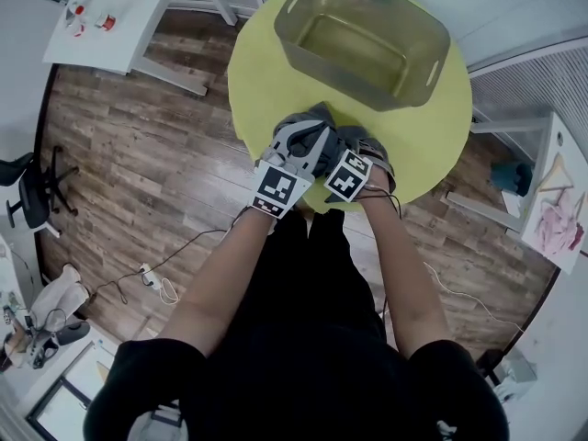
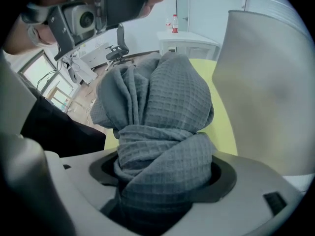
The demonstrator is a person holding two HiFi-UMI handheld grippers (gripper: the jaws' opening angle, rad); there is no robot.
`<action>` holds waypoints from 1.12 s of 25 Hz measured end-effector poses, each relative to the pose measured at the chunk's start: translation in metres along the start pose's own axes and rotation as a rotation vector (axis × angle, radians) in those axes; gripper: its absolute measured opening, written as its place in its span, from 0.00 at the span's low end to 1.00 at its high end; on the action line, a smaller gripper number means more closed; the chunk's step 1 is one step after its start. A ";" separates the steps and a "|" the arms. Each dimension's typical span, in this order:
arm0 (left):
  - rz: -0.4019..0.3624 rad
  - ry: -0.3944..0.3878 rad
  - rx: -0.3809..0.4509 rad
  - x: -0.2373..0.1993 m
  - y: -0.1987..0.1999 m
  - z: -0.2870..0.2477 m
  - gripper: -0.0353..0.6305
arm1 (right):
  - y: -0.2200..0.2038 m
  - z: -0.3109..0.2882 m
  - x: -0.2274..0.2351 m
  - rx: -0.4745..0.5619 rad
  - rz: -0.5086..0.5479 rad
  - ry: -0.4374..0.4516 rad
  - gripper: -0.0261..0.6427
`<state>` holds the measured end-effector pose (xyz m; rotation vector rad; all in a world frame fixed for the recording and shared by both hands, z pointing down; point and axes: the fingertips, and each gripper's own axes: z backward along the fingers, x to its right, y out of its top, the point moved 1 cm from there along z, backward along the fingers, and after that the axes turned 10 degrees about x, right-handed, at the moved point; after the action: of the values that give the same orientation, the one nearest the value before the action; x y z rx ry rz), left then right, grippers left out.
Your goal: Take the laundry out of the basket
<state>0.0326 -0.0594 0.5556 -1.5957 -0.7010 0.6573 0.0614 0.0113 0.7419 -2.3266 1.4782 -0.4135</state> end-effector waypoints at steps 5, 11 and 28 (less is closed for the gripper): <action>0.019 0.011 -0.023 -0.008 -0.010 -0.003 0.07 | -0.013 -0.024 -0.002 -0.040 0.020 0.011 0.63; 0.043 0.009 -0.017 -0.009 -0.004 -0.001 0.07 | -0.010 -0.014 -0.003 -0.039 -0.030 0.030 0.65; 0.034 -0.033 0.029 -0.005 0.036 0.021 0.07 | 0.015 0.110 0.014 0.196 -0.173 -0.105 0.65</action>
<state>0.0169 -0.0534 0.5177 -1.5765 -0.6873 0.7174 0.1016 0.0076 0.6370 -2.2891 1.1387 -0.4520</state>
